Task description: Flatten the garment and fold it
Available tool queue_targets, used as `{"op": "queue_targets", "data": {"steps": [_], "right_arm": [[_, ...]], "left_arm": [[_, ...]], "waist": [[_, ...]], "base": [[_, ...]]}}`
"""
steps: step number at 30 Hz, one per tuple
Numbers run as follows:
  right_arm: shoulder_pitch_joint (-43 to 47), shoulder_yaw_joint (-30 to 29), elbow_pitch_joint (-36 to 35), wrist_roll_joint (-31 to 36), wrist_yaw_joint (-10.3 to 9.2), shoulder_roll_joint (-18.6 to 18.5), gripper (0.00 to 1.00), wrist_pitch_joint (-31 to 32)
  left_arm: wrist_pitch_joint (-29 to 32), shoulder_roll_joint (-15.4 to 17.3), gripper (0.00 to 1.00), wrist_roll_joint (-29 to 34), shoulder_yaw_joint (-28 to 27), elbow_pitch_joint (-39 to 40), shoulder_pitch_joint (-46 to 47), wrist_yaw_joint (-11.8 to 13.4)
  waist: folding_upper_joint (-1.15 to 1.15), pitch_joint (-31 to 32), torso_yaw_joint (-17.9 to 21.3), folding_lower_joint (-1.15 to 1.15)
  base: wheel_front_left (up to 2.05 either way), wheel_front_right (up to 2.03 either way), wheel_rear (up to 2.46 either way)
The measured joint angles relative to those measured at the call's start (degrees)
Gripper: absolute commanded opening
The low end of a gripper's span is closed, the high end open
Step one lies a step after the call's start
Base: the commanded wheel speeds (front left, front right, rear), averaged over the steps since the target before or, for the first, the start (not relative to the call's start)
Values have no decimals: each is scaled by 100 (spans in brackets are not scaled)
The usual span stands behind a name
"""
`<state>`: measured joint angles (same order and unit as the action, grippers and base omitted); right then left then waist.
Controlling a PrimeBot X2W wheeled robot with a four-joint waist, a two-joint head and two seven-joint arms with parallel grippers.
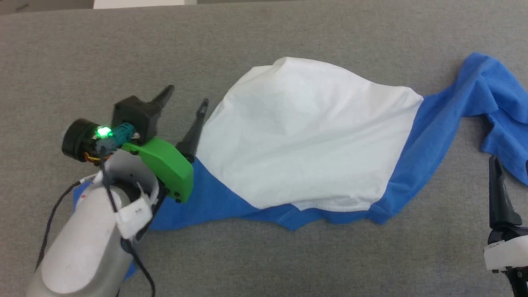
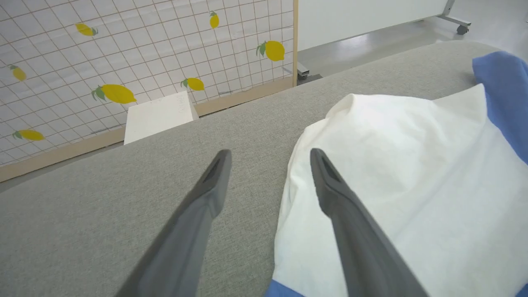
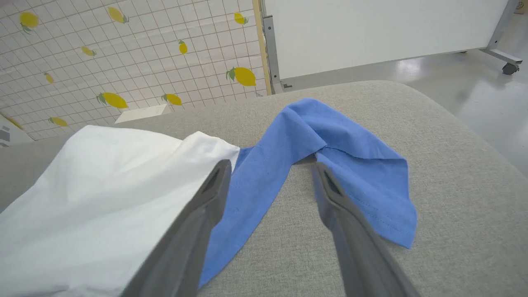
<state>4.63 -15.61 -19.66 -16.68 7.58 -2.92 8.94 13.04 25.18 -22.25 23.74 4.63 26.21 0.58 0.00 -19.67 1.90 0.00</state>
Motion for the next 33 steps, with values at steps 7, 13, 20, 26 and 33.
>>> {"op": "queue_targets", "data": {"steps": [7,13,20,26,33], "right_arm": [[15,44,-147,2,0,0,100,92],[19,9,-191,25,0,0,100,152],[9,-24,-242,51,0,-1,100,172],[-1,-33,-246,60,0,0,100,216],[-12,-86,-282,60,0,0,100,223]], "left_arm": [[316,-257,100,58,381,-333,1,65],[435,-396,100,182,535,-1180,191,64],[327,-594,100,185,697,-1849,623,-113],[40,-749,0,188,800,-2293,928,-315],[89,-900,0,-437,378,-1893,1328,-409]], "waist": [[0,-147,-43,0],[0,-366,20,0],[0,-580,42,0],[0,-638,-18,0],[0,-697,-104,0]], "base": [[0,0,0],[0,0,0],[0,0,0],[0,0,0],[0,0,0]]}}
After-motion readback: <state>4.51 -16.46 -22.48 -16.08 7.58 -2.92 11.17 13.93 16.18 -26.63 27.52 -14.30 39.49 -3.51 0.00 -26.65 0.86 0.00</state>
